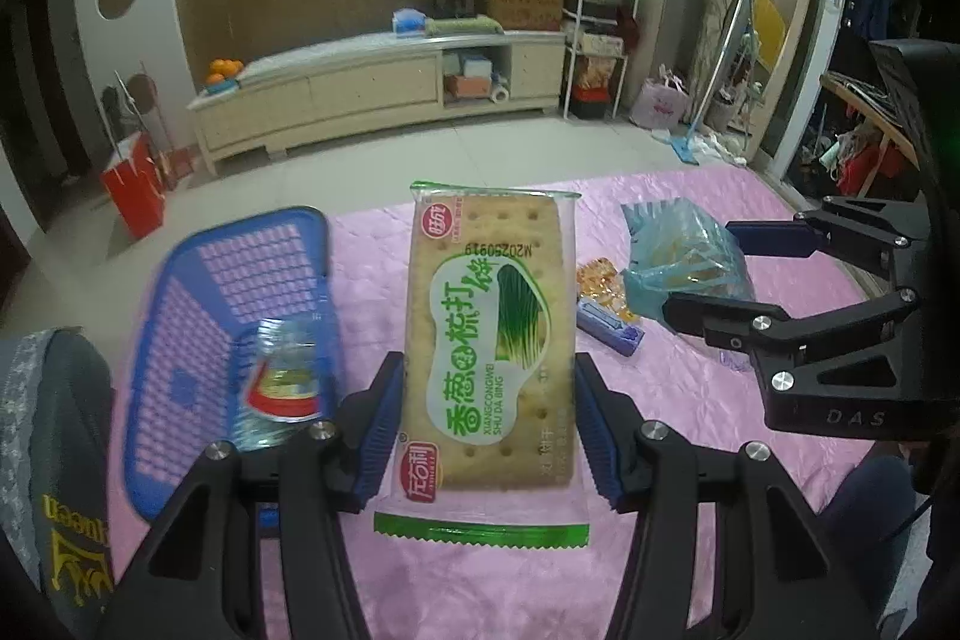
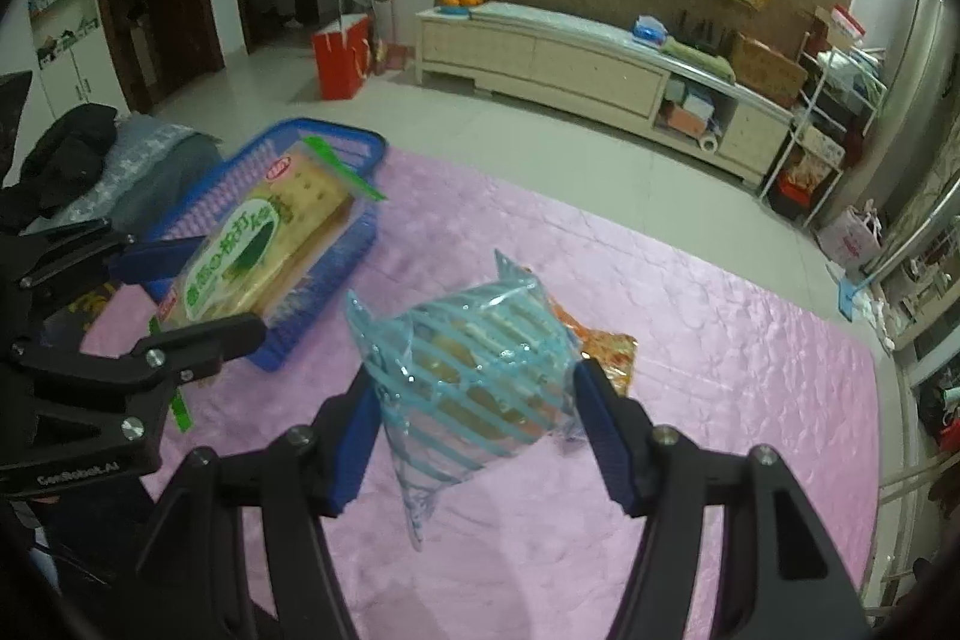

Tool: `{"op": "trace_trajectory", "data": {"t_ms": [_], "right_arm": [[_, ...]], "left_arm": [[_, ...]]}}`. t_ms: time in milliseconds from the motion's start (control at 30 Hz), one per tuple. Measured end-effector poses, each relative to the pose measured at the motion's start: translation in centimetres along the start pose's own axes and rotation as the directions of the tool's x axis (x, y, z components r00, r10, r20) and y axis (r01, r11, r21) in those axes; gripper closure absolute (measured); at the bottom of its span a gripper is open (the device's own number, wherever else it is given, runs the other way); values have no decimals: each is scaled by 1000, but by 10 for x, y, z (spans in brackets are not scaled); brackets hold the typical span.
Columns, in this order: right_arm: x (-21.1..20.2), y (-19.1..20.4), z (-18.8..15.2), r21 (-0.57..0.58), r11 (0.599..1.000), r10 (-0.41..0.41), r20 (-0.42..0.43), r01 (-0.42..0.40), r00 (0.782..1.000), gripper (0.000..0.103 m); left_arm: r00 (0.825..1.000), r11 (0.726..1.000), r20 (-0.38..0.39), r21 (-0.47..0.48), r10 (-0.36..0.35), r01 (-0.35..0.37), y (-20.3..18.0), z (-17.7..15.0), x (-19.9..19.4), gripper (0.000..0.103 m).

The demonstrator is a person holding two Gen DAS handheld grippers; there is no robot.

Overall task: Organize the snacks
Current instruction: 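Carry the cracker packet and striped bag over the blue basket with both tools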

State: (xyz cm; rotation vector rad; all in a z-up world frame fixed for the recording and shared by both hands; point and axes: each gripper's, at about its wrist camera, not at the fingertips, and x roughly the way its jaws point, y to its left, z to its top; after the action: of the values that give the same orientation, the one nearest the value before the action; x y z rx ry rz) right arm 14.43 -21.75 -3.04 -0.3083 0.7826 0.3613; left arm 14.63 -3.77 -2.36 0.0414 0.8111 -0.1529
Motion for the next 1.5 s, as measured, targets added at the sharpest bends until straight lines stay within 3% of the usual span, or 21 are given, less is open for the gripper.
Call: {"op": "trace_trajectory", "data": {"t_ms": [267, 600, 967, 1300, 1500], "right_arm": [[-11, 44, 17, -24, 999, 47, 44, -46, 998, 36], [18, 98, 44, -46, 993, 114, 53, -111, 992, 36], [72, 139, 71, -67, 987, 147, -12, -148, 989, 36], [120, 138, 86, -31, 990, 132, -67, -134, 989, 36], [125, 140, 97, -51, 991, 120, -57, -123, 991, 36]], "left_arm": [[998, 997, 32, -59, 48, -46, 48, -14, -40, 51], [994, 989, 28, -113, 102, -98, 109, -31, -58, 51], [993, 978, -37, -176, 108, -113, 167, -40, -27, 51], [993, 979, -90, -183, 74, -90, 193, -27, 24, 51], [992, 978, -113, -196, 50, -72, 203, -22, 49, 51]]}}
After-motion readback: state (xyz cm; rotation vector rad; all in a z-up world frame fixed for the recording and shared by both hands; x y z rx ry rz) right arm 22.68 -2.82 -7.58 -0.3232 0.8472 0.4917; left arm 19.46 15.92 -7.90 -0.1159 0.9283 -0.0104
